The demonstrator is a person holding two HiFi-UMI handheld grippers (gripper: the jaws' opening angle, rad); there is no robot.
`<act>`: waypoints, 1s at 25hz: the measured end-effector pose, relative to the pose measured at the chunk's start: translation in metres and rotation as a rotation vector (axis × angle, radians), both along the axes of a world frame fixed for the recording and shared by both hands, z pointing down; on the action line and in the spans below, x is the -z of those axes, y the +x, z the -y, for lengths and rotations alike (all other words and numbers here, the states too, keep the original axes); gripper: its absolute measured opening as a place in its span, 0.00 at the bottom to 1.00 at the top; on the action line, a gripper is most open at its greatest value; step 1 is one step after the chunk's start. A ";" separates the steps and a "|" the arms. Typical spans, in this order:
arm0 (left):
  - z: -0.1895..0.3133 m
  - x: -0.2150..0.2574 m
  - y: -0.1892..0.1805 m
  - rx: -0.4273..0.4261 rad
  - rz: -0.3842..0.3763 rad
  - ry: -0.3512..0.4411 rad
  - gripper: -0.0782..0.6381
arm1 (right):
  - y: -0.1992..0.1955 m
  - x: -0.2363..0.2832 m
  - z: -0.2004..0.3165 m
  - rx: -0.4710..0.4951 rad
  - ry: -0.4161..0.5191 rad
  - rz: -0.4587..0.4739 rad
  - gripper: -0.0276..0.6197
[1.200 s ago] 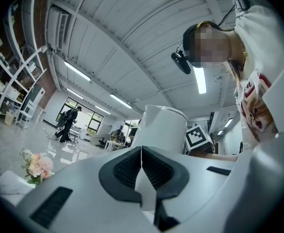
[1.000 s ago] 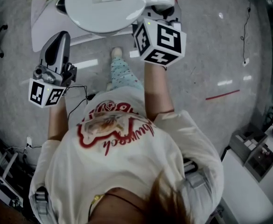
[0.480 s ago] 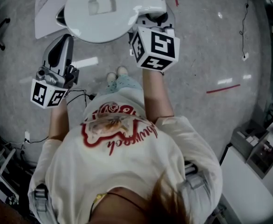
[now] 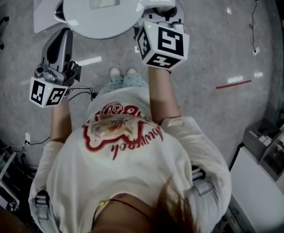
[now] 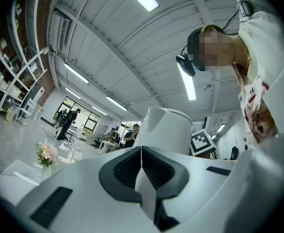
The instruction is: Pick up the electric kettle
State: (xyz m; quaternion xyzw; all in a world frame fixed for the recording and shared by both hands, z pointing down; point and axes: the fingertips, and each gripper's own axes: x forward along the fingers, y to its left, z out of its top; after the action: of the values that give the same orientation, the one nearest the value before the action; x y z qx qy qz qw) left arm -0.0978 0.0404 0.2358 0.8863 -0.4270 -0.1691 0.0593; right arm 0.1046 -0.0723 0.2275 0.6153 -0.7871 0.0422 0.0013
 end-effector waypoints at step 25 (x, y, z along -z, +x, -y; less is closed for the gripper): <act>-0.213 0.010 0.165 0.062 0.106 0.059 0.13 | 0.149 0.023 -0.201 0.089 0.041 -0.004 0.21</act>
State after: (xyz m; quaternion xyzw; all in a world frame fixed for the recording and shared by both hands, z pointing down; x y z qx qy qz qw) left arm 0.0676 0.2533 0.2260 0.8816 -0.4519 -0.1362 0.0053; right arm 0.2535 0.1288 0.2043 0.5795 -0.8145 0.0249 -0.0079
